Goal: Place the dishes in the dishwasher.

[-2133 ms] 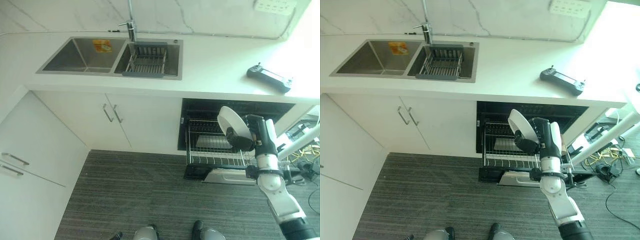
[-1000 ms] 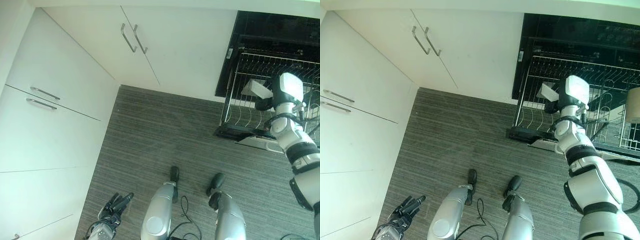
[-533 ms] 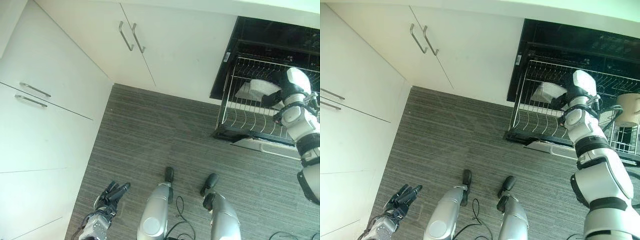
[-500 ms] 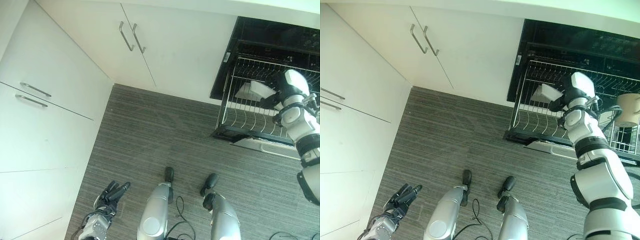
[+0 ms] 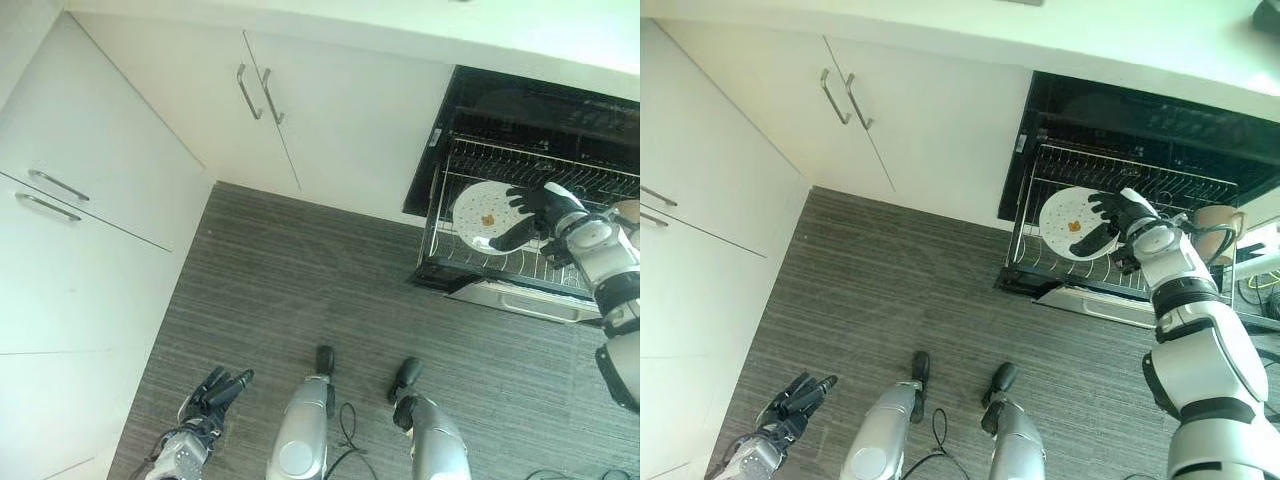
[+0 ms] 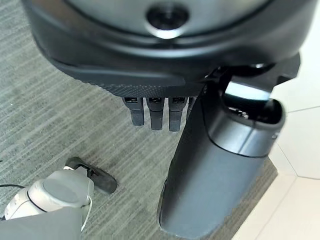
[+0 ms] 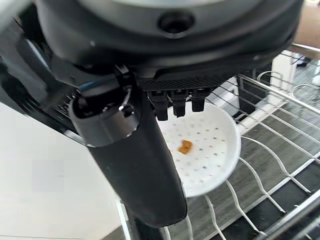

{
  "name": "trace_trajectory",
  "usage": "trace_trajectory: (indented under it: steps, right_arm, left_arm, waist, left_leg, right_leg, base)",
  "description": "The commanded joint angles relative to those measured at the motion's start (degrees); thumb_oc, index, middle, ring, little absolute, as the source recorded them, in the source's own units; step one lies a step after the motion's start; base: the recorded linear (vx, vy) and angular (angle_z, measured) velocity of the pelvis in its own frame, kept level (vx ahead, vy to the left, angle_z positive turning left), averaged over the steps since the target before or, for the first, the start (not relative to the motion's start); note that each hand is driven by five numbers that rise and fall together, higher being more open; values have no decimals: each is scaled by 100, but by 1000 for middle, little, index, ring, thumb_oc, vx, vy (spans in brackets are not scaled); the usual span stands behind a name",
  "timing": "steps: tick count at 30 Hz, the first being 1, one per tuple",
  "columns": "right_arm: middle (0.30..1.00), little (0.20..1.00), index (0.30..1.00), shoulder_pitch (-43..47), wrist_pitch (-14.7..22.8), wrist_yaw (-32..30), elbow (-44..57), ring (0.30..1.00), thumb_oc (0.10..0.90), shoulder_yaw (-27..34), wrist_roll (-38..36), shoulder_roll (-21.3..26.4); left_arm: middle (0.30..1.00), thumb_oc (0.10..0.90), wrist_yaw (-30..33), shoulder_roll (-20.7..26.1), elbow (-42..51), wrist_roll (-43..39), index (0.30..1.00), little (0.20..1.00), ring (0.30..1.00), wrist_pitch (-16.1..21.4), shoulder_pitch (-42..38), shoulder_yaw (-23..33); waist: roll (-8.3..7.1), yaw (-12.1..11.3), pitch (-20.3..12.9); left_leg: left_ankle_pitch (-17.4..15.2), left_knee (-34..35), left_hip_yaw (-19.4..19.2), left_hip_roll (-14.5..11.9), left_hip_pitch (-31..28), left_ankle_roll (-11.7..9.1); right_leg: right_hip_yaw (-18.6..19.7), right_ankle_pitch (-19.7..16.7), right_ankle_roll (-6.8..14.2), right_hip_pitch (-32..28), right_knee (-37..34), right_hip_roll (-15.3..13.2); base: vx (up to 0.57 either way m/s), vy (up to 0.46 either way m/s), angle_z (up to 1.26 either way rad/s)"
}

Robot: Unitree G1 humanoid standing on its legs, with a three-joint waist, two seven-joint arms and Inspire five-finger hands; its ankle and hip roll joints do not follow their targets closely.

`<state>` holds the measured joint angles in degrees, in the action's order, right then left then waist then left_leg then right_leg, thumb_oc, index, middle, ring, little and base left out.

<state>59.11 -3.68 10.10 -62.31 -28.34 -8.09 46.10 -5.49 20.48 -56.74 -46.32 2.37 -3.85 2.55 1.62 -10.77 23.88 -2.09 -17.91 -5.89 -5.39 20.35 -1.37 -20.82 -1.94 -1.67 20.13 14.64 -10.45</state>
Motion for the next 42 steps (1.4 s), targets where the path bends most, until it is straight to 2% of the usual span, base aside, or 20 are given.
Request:
trace_trajectory:
  steps: [1, 3, 7, 12, 14, 16, 17, 21, 22, 23, 24, 25, 26, 28, 34, 39, 40, 42]
  right_arm:
    - [900, 900, 900, 99, 208, -145, 449, 900, 800, 239, -580, 486]
    - [900, 900, 900, -163, 179, -108, 859, 900, 800, 446, -801, 645]
    - [900, 900, 900, -1170, 153, -527, 2080, 900, 800, 1186, -1055, 959]
    - [900, 900, 900, -2939, -255, -889, 3536, 900, 800, 2747, -1496, 686]
    - [900, 900, 900, -3433, -455, -985, 3924, 900, 800, 3157, -2014, 383]
    - [900, 900, 900, -4001, -745, -1298, 4422, 900, 800, 3682, -3581, -272]
    - [900, 900, 900, -4209, -710, -1356, 4476, 900, 800, 3902, -3797, -626]
    - [900, 900, 900, -4847, -146, -2057, 4914, 900, 800, 4392, -4435, -1735]
    - [900, 900, 900, -5010, 176, -2530, 4918, 900, 800, 4449, -5092, -2255]
    - [900, 900, 900, -5110, 345, -2820, 4825, 900, 800, 4396, -5179, -2507]
    - [451, 451, 451, -5225, 489, -3302, 4649, 451, 500, 4298, -5693, -2756]
    - [300, 300, 300, -5329, 384, -3376, 4285, 300, 400, 4229, -6562, -3005]
    - [300, 300, 300, -5371, 238, -3315, 4067, 300, 400, 4152, -7066, -3127]
    - [300, 300, 300, -5297, 186, -3073, 3328, 300, 400, 4008, -8178, -3416]
    - [300, 300, 300, -4822, 643, -2866, 2275, 300, 400, 4206, -8693, -3471]
    - [300, 300, 300, -4366, 747, -3017, 1393, 300, 400, 4492, -8931, -3302]
    - [300, 300, 300, -4197, 750, -3103, 1031, 300, 400, 4613, -9010, -3215]
    - [300, 300, 300, -4060, 821, -3209, 888, 300, 400, 4645, -9061, -3139]
  left_arm:
    - [900, 800, 25, 409, -29, 166, 900, 900, 900, 165, 541, -179]
    - [900, 800, 51, 367, -19, 188, 900, 900, 900, 170, 651, -99]
    - [900, 800, 189, 231, -16, 146, 900, 900, 900, 121, 821, 127]
    - [900, 800, 284, -70, -341, 126, 900, 900, 900, 240, 964, 477]
    - [900, 800, 288, -163, -471, 137, 900, 900, 900, 311, 1009, 552]
    - [900, 800, 288, -308, -663, 206, 900, 900, 900, 427, 1071, 615]
    - [900, 800, 283, -354, -721, 219, 900, 900, 900, 472, 1093, 618]
    - [900, 800, 341, -575, -768, 193, 900, 900, 900, 629, 1180, 591]
    - [900, 800, 378, -666, -800, 123, 900, 900, 900, 681, 1169, 508]
    - [900, 800, 414, -706, -809, 51, 900, 900, 900, 691, 1147, 442]
    - [900, 800, 483, -756, -752, -1, 900, 900, 900, 683, 1148, 370]
    - [900, 800, 505, -795, -759, 9, 900, 900, 900, 682, 1107, 329]
    - [900, 800, 515, -797, -729, 15, 900, 900, 900, 662, 1108, 288]
    - [900, 800, 535, -809, -746, 81, 900, 900, 900, 624, 1049, 158]
    - [900, 800, 593, -771, -833, 175, 900, 900, 900, 534, 1039, 43]
    - [900, 800, 594, -726, -1083, 184, 900, 900, 900, 574, 1092, 49]
    - [900, 800, 629, -736, -1086, 153, 900, 900, 900, 549, 1111, 64]
    - [900, 800, 639, -776, -1075, 203, 900, 900, 900, 555, 1123, 47]
  waist:
    - [-108, -47, -467]
    - [-171, 23, -557]
    - [-315, 267, -778]
    - [-429, 699, -1044]
    - [-440, 802, -1112]
    - [-440, 937, -1149]
    - [-434, 976, -1161]
    - [-381, 1140, -1200]
    - [-326, 1223, -1224]
    - [-295, 1263, -1238]
    - [-271, 1288, -1231]
    - [-249, 1295, -1260]
    - [-239, 1286, -1243]
    - [-200, 1186, -1308]
    - [-87, 942, -1416]
    - [20, 714, -1522]
    - [75, 611, -1542]
    - [113, 537, -1540]
  left_leg:
    - [-376, 72, 266, -422, -176, -461]
    - [-393, 72, 211, -447, -278, -464]
    - [-437, 72, 51, -537, -555, -457]
    - [-531, 72, -188, -643, -905, -411]
    - [-558, 72, -244, -679, -993, -404]
    - [-630, 72, -327, -731, -1156, -400]
    - [-657, 72, -341, -736, -1190, -399]
    - [-678, 72, -441, -770, -1249, -378]
    - [-678, 72, -520, -799, -1301, -385]
    - [-680, 72, -549, -805, -1327, -382]
    - [-704, 72, -598, -814, -1420, -384]
    - [-673, 72, -607, -814, -1409, -378]
    - [-690, 72, -619, -818, -1468, -383]
    - [-648, 72, -572, -806, -1463, -395]
    - [-672, 72, -407, -745, -1505, -422]
    - [-689, 72, -260, -666, -1501, -426]
    - [-662, 72, -184, -631, -1489, -434]
    - [-645, 72, -121, -602, -1482, -434]
  right_leg:
    - [307, 807, 903, -520, 255, -450]
    - [324, 828, 905, -619, 255, -430]
    - [352, 868, 898, -876, 255, -381]
    - [483, 925, 870, -1131, 255, -305]
    - [541, 956, 852, -1195, 255, -274]
    - [627, 1030, 821, -1319, 255, -229]
    - [658, 1047, 814, -1341, 255, -213]
    - [782, 1053, 799, -1323, 255, -183]
    - [850, 1061, 792, -1335, 255, -169]
    - [871, 1060, 786, -1348, 255, -157]
    - [887, 1090, 779, -1428, 255, -145]
    - [893, 1068, 758, -1415, 255, -133]
    - [880, 1092, 755, -1478, 255, -136]
    - [825, 1086, 728, -1514, 255, -139]
    - [675, 1113, 714, -1628, 255, -194]
    - [539, 1154, 714, -1708, 255, -245]
    - [480, 1155, 704, -1738, 255, -273]
    - [449, 1153, 698, -1766, 255, -293]
  base:
    - [-14, 61, -4]
    - [10, 63, -2]
    - [52, 65, -6]
    - [95, 58, -24]
    - [108, 37, -18]
    - [102, 5, -33]
    - [52, -4, -36]
    - [8, 12, -19]
    - [4, 39, -14]
    - [31, 41, -24]
    - [34, 21, -28]
    - [51, 8, -24]
    - [25, -17, -6]
    - [46, -40, 7]
    - [55, -27, 10]
    - [71, -11, 17]
    - [87, 4, 24]
    - [84, 7, 22]
